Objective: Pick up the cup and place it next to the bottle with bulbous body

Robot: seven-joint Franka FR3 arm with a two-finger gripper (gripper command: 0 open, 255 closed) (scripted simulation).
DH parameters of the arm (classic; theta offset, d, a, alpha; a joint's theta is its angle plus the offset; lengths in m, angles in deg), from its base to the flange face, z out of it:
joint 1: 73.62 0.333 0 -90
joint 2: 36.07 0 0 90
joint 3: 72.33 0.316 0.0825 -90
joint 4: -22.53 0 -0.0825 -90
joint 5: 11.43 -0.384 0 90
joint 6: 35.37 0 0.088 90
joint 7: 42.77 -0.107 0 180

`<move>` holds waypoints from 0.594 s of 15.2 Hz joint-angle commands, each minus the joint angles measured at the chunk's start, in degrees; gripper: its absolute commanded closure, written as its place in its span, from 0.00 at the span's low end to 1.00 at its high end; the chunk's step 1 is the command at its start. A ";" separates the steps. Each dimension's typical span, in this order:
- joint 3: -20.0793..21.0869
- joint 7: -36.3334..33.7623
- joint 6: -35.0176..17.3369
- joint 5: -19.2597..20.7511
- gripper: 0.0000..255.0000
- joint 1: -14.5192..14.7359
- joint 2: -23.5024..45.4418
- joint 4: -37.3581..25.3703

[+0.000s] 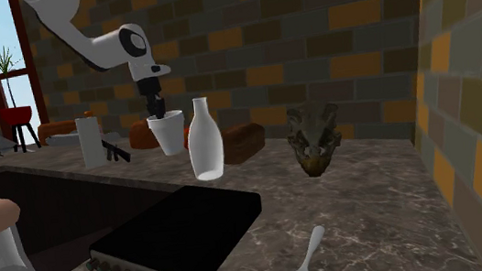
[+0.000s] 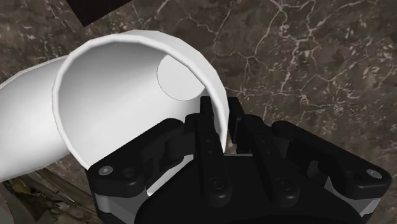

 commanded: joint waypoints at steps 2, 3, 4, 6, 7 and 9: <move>-0.04 -0.73 -2.07 0.54 1.00 0.09 0.88 1.27; -0.07 -0.93 -2.75 0.71 1.00 0.10 1.16 1.70; -0.10 -1.14 -3.42 0.90 1.00 0.11 1.46 2.12; -0.17 -1.58 -4.76 1.28 1.00 0.14 2.07 2.92; -0.21 -1.80 -5.43 1.49 1.00 0.16 2.40 3.30; -0.30 -2.26 -6.74 1.92 1.00 0.19 3.08 4.02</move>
